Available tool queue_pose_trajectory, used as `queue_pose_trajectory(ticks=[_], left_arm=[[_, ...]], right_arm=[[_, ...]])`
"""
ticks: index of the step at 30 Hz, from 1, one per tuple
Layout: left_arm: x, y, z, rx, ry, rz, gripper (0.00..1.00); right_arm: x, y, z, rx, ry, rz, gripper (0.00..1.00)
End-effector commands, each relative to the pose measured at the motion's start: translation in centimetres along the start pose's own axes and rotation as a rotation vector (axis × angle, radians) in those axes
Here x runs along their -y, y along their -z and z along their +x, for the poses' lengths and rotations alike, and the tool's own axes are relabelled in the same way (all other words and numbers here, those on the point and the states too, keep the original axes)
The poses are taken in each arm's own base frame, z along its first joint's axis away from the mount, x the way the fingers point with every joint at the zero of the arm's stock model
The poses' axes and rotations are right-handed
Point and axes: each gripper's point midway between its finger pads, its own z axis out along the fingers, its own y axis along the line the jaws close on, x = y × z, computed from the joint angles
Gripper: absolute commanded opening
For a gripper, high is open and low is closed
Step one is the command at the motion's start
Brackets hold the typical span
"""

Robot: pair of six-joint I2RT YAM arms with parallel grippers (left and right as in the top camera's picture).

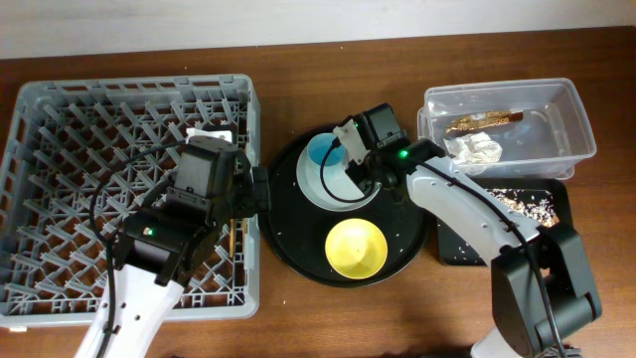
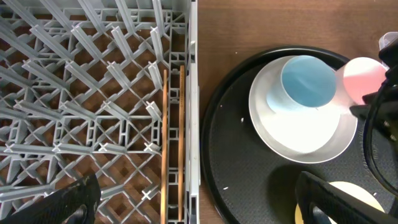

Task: Sort waste into correct bins and load items into the dishwasher rack
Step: 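Reach the right gripper to the pink cup and grasp its rim, then lift the pink cup and hand it to the left gripper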

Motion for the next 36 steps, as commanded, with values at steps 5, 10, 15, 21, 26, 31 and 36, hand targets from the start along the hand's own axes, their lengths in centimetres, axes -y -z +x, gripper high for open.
queue_pose_trajectory(ticks=[5, 10, 15, 21, 26, 31, 36], left_arm=[[0.0, 0.4, -0.5, 0.018, 0.004, 0.004, 0.99], [0.0, 0.4, -0.5, 0.018, 0.004, 0.004, 0.99], [0.0, 0.4, -0.5, 0.018, 0.004, 0.004, 0.99], [0.0, 0.4, -0.5, 0.018, 0.004, 0.004, 0.99], [0.0, 0.4, -0.5, 0.018, 0.004, 0.004, 0.99], [0.0, 0.4, -0.5, 0.018, 0.004, 0.004, 0.99], [0.0, 0.4, -0.5, 0.018, 0.004, 0.004, 0.99]], right_arm=[[0.8, 2.1, -1.6, 0.058, -0.007, 0.018, 0.04], [1.8, 9.1, -4.2, 0.185, -0.014, 0.056, 0.04], [1.9, 16.5, -3.9, 0.290, -0.135, 0.068, 0.04], [0.6, 19.6, 0.6, 0.198, -0.185, 0.038, 0.04], [-0.4, 19.2, 3.6, 0.075, -0.230, 0.006, 0.04], [-0.8, 19.2, 3.8, 0.065, -0.241, -0.020, 0.04], [-1.9, 20.8, 3.2, 0.130, -0.277, -0.083, 0.04]])
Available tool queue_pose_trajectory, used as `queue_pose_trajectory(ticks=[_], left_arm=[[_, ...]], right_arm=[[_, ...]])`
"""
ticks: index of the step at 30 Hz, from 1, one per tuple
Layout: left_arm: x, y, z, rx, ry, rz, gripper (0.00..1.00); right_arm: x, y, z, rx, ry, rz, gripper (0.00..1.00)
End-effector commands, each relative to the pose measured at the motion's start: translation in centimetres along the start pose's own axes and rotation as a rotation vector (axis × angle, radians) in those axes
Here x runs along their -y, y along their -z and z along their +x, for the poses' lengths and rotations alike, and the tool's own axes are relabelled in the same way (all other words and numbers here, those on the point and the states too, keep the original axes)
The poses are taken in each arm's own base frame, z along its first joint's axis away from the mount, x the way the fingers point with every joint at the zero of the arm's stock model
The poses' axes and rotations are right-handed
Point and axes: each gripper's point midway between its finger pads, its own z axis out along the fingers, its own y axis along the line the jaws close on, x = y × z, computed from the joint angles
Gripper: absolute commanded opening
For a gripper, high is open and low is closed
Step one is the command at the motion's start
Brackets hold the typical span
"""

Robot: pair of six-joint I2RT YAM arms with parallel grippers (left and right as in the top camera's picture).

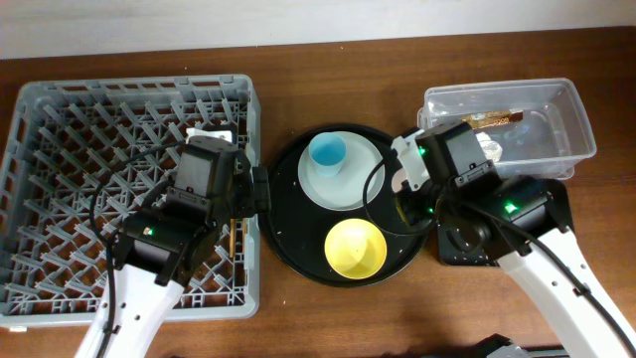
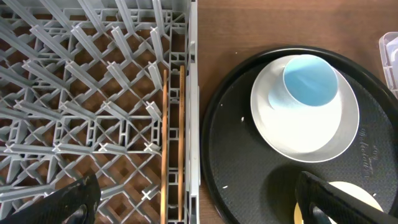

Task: Sort waste into correct bins and load items into the dishwasher rack
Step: 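Lift the pink cup and hand it to the left gripper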

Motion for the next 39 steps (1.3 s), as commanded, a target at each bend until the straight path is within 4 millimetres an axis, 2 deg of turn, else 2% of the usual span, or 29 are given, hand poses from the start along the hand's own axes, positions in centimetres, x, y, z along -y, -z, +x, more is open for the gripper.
queue_pose_trajectory(ticks=[1, 5, 7, 9, 14, 16, 17, 18, 20, 21, 22, 23, 24, 26, 27, 29, 32, 35, 39], left_arm=[[0.0, 0.4, -0.5, 0.018, 0.004, 0.004, 0.99], [0.0, 0.4, -0.5, 0.018, 0.004, 0.004, 0.99], [0.0, 0.4, -0.5, 0.018, 0.004, 0.004, 0.99], [0.0, 0.4, -0.5, 0.018, 0.004, 0.004, 0.99], [0.1, 0.4, -0.7, 0.024, 0.006, 0.006, 0.99], [0.5, 0.5, -1.8, 0.070, 0.016, 0.024, 0.99], [0.7, 0.5, -1.7, 0.062, 0.014, 0.041, 1.00], [2.0, 1.0, -1.9, 0.071, -0.008, 0.118, 0.99], [7.7, 3.5, -1.8, 0.038, -0.069, 0.493, 0.99], [9.7, 5.5, -2.3, 0.032, -0.068, 0.686, 0.99], [10.7, 7.3, -2.8, 0.038, -0.068, 0.824, 0.99], [11.6, 11.7, -4.3, 0.093, -0.114, 1.119, 0.99], [11.4, 14.1, -4.8, 0.132, -0.154, 1.262, 0.99], [9.7, 19.1, -5.3, 0.189, -0.275, 1.525, 0.99], [8.9, 18.9, -5.8, 0.172, -0.222, 1.503, 0.99], [8.6, 18.8, -5.9, 0.179, -0.216, 1.494, 0.99], [9.6, 19.3, -5.3, 0.159, -0.240, 1.525, 0.99], [10.1, 19.5, -5.1, 0.144, -0.245, 1.540, 0.99], [11.4, 20.8, -4.0, 0.100, -0.265, 1.584, 0.99]], right_arm=[[-1.5, 2.8, -1.0, 0.107, -0.023, -0.089, 0.04], [-2.6, 7.0, -2.3, 0.275, -0.084, -0.162, 0.04], [-4.6, 9.1, -2.8, 0.347, -0.055, -0.280, 0.04], [-5.8, 10.8, -2.1, 0.375, -0.036, -0.349, 0.04], [-6.0, 15.1, 0.1, 0.472, -0.072, -0.366, 0.04], [-5.9, 15.9, 0.0, 0.498, -0.116, -0.373, 0.04], [-5.9, 15.9, -0.1, 0.500, -0.126, -0.376, 0.04], [-6.1, 16.1, -0.2, 0.504, -0.126, -0.390, 0.04], [-7.7, 17.1, -0.6, 0.529, -0.087, -0.490, 0.04], [-8.4, 17.9, -1.1, 0.556, -0.063, -0.534, 0.04], [-9.1, 18.8, -1.7, 0.596, -0.033, -0.582, 0.04], [-9.5, 19.7, -2.4, 0.635, -0.020, -0.615, 0.04], [-9.5, 20.0, -2.7, 0.648, -0.028, -0.622, 0.04], [-9.6, 20.3, -3.0, 0.663, -0.022, -0.629, 0.04], [-10.4, 20.9, -3.2, 0.677, 0.009, -0.679, 0.04], [-12.6, 23.0, -3.8, 0.720, 0.119, -0.839, 0.04], [-12.9, 22.2, -5.4, 0.722, 0.139, -0.869, 0.04], [-14.5, 22.8, -6.6, 0.726, 0.227, -1.019, 0.04], [-15.2, 20.3, -7.7, 0.642, 0.243, -1.117, 0.04]])
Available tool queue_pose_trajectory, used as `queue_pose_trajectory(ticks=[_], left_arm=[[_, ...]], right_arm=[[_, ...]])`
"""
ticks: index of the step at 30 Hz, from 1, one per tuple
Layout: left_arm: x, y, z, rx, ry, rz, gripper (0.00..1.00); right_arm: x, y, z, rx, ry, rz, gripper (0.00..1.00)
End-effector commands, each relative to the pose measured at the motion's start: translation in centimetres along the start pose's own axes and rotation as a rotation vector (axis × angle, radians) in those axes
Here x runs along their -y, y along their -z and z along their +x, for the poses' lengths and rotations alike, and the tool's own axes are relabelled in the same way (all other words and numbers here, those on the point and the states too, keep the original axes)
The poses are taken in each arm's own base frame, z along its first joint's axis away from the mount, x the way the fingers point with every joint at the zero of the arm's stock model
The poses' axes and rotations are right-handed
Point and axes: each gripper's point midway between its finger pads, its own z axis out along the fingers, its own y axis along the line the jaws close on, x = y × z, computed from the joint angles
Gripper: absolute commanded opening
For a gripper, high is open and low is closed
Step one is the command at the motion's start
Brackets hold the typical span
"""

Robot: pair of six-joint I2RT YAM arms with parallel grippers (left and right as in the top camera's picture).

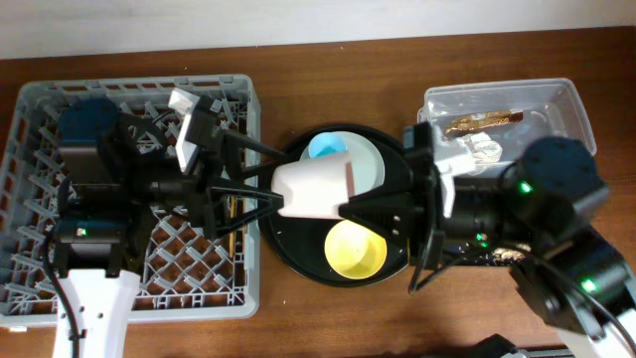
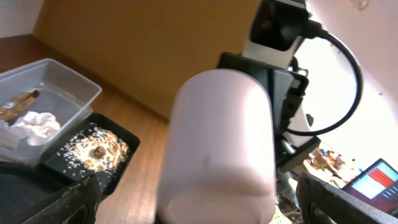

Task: Sort waste into correct bins and load items into the dishwasher rack
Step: 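Lift the pink cup and hand it to the left gripper, then carry the pink cup with the left gripper and place it in the rack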

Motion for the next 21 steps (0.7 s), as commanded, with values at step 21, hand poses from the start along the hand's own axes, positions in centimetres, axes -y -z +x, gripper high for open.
queue_pose_trajectory(ticks=[21], left_arm=[[6.9, -0.6, 1.5, -0.032, -0.084, 0.061, 0.75]], right_arm=[[0.2, -1.2, -1.1, 0.008, 0.052, -0.106, 0.04]])
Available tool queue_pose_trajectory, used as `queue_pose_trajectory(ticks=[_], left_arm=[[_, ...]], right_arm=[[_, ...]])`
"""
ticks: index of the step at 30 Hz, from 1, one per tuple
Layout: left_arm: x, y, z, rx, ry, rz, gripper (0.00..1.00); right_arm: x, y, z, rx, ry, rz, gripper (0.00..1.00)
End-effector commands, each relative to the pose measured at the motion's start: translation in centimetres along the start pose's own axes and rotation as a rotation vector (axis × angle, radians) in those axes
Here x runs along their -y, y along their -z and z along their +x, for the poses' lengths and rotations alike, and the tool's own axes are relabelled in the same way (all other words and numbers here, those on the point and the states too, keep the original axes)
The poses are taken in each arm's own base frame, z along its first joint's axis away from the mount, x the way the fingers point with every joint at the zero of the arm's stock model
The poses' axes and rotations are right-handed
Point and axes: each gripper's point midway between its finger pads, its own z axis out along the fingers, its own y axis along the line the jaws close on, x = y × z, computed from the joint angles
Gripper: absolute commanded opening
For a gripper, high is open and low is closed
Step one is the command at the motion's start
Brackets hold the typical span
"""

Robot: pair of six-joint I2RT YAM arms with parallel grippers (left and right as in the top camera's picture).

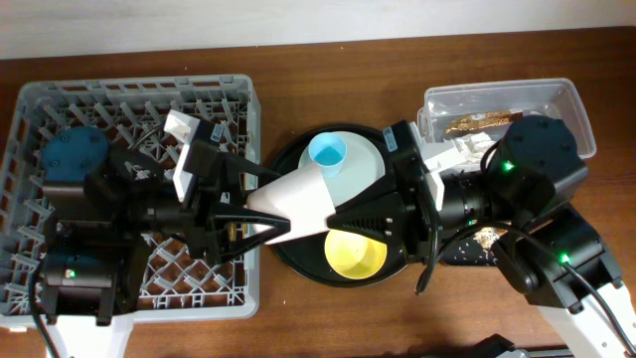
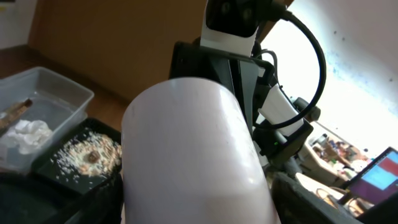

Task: Sort waste into correct bins and load items into the dishwasher rack
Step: 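Carry the pink cup with the left gripper and place it in the rack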

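A white cup (image 1: 303,204) hangs in mid-air over the black round tray (image 1: 288,257), high up near the overhead camera. My left gripper (image 1: 286,202) comes from the rack side with its fingers closed on the cup's sides. In the left wrist view the cup (image 2: 193,155) fills the space between the dark fingers (image 2: 112,205). My right gripper (image 1: 343,221) reaches in from the right and grips the cup's other end. The grey dishwasher rack (image 1: 40,109) lies at the left, beneath the left arm.
On the tray stand a blue cup (image 1: 327,152) on a white plate (image 1: 366,167) and a yellow bowl (image 1: 358,254). A clear bin (image 1: 556,99) with wrappers sits at the right, with a black tray of crumbs (image 2: 87,155) in front of it.
The left fingers, then spread wide on either side of the white cup, have now closed onto it. Both arms stay raised with the cup between them.
First the right gripper was at the plate beside the blue cup while the left hung open over the rack's edge. Then the right arm stood back at the tray's right side. Later both arms were raised, the cup between them, and now the left grips it too.
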Motion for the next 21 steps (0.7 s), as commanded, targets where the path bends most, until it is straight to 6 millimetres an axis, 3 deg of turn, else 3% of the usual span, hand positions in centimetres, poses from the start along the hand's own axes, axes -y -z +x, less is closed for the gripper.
queue_pose_trajectory(ticks=[1, 6, 9, 11, 13, 14, 17, 18, 21], left_arm=[[2.6, 0.0, 0.7, -0.031, -0.008, 0.072, 0.75], [2.6, 0.0, 0.7, -0.031, -0.007, 0.072, 0.79], [2.6, 0.0, 0.7, -0.031, -0.008, 0.072, 0.62], [2.5, 0.1, 0.7, -0.029, -0.009, 0.070, 0.53], [2.3, 0.0, 0.6, -0.024, -0.010, 0.059, 0.50], [2.2, 0.0, 0.5, -0.020, -0.009, 0.049, 0.50], [1.7, 0.1, 0.1, -0.005, -0.033, 0.017, 0.48], [1.5, 0.4, -0.1, 0.004, -0.038, 0.004, 0.45], [0.4, 2.2, -0.8, 0.045, -0.014, -0.058, 0.45]], right_arm=[[1.8, 0.1, -0.6, 0.024, -0.006, 0.095, 0.04], [1.9, 0.1, -0.6, 0.022, -0.010, 0.096, 0.04], [1.9, 0.1, -0.6, 0.023, -0.009, 0.097, 0.06], [2.2, 0.1, -0.6, 0.027, -0.009, 0.112, 0.18], [2.2, 0.1, -0.8, 0.033, 0.002, 0.117, 0.24], [2.2, 0.1, -1.0, 0.036, 0.010, 0.116, 0.38], [2.7, 0.7, -1.7, 0.058, 0.041, 0.140, 0.95], [3.5, 1.5, -1.8, 0.066, 0.035, 0.173, 1.00], [6.8, 4.9, -0.7, 0.070, -0.095, 0.321, 0.99]])
